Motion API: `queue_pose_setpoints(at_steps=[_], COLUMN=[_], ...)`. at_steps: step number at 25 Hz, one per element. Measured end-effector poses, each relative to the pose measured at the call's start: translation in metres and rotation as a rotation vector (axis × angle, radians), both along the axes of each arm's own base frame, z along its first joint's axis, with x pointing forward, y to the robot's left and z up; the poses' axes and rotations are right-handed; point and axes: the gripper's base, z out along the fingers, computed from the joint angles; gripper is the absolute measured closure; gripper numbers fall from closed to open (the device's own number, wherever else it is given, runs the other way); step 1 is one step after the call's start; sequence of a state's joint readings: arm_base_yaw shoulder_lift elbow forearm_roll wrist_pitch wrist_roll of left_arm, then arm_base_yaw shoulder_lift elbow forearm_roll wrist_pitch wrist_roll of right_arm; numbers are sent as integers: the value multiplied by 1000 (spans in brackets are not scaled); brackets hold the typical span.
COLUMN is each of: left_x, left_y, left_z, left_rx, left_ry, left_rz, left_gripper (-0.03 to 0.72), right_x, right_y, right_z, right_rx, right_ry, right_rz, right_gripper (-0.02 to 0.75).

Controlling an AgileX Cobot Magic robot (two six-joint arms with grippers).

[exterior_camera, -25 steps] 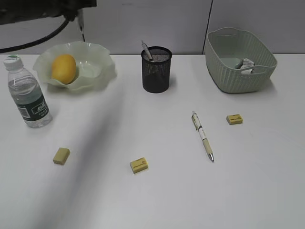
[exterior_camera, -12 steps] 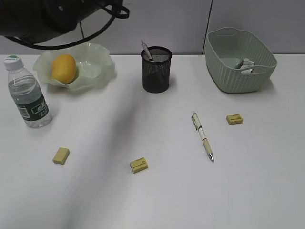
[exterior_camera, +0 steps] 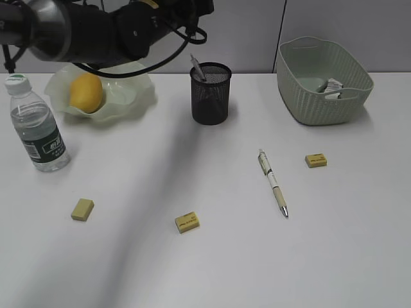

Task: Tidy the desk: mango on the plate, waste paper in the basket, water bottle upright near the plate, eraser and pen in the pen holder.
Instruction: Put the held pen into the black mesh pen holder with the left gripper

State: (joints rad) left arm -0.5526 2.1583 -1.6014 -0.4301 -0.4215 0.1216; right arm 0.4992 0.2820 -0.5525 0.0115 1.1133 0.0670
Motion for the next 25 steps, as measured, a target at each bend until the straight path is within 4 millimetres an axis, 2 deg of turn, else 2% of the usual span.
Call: queue_pose_setpoints(at_steps=[7, 11, 22, 25], left_x=[-2, -5, -6, -7], left_y=[-13, -21, -27, -30], left_z=[-18, -36, -62, -63], left_rx=[-11, 15, 46, 48], left_ry=[50, 101, 162, 161], left_rz=[-25, -49, -65, -72], left_gripper=[588, 588, 588, 535], right_x=[0, 0, 0, 0], right_y=[0, 0, 0, 0], right_z=[0, 0, 0, 0], right_rx=[1, 1, 2, 2], right_ry=[1, 1, 1, 1], right_rz=[-1, -1, -2, -2], right_gripper=[216, 216, 216, 216])
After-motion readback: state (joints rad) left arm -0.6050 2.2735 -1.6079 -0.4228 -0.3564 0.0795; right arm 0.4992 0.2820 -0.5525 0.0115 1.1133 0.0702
